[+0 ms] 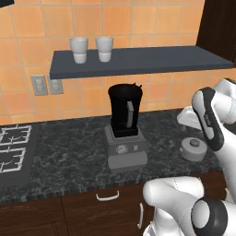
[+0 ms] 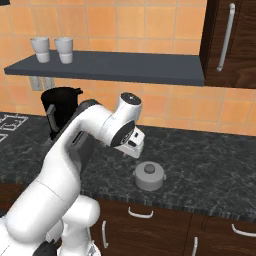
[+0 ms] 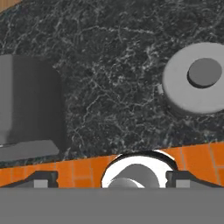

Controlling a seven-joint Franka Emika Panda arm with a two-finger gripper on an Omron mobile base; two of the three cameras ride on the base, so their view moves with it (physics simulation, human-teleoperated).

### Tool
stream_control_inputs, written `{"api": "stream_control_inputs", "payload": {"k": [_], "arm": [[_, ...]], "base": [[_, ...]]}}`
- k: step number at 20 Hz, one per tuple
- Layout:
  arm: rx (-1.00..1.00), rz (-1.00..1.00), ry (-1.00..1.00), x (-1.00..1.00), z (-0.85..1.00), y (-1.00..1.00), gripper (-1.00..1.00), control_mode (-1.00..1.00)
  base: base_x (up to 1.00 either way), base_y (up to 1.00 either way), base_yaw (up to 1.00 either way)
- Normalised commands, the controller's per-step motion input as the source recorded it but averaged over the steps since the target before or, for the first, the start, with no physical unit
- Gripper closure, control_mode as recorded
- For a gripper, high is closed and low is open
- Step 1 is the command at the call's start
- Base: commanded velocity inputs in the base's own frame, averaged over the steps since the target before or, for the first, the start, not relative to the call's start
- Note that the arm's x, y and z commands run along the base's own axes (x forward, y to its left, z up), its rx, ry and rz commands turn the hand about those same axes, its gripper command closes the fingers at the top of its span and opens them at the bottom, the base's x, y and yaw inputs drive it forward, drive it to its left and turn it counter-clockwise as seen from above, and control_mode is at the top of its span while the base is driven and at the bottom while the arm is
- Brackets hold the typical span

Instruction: Close the lid blender by securely placing the lid on top.

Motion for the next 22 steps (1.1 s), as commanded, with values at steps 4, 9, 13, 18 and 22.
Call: {"api": "stream_control_inputs", "payload": {"k": [4, 9, 13, 18, 22], "arm": [[0.00, -0.39, 0.23, 0.36, -0.61, -1.00, -1.00, -1.00], [-0.13, -0.21, 0.19, 0.57, -0.46, -0.31, -1.00, -1.00], [-0.02, -0.16, 0.21, 0.41, -0.25, -0.16, -1.00, -1.00], [0.01, -0.11, 0.11, 0.06, -0.25, -0.51, -1.00, -1.00], [0.03, -0.03, 0.00, 0.00, -0.09, -0.22, -1.00, -1.00]], "base": [[0.00, 0.00, 0.00], [0.00, 0.00, 0.00], [0.00, 0.00, 0.00], [0.00, 0.00, 0.00], [0.00, 0.00, 0.00]]}}
